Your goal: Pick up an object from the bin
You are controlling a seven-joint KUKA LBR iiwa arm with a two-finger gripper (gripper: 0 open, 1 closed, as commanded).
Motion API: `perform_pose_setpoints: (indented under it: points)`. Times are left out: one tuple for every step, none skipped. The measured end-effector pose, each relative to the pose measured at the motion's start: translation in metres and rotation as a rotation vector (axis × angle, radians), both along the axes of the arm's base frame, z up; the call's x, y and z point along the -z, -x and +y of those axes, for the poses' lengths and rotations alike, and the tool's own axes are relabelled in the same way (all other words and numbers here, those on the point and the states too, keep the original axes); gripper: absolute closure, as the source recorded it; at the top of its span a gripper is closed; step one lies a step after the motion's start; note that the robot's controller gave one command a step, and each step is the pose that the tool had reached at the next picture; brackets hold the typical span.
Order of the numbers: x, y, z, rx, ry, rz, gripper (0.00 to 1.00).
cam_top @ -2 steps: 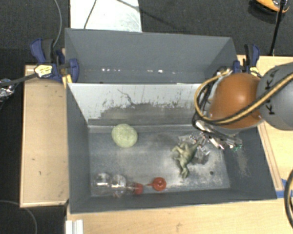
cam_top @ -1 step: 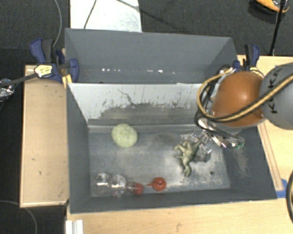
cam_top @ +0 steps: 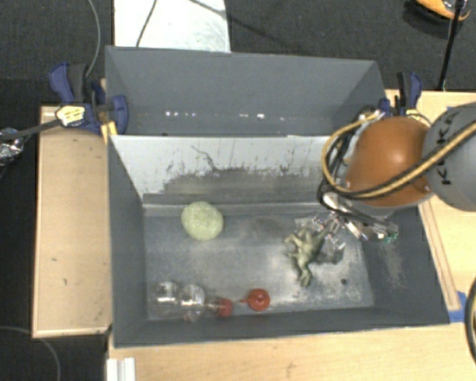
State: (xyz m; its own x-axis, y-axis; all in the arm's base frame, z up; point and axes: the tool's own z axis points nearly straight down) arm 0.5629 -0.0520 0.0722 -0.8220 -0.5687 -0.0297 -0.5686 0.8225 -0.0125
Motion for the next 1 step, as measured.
perform_pose_setpoints:
  points:
    - [0.0001,0.0007,-0.0009,-0.037,-0.002,-0.001,1.00]
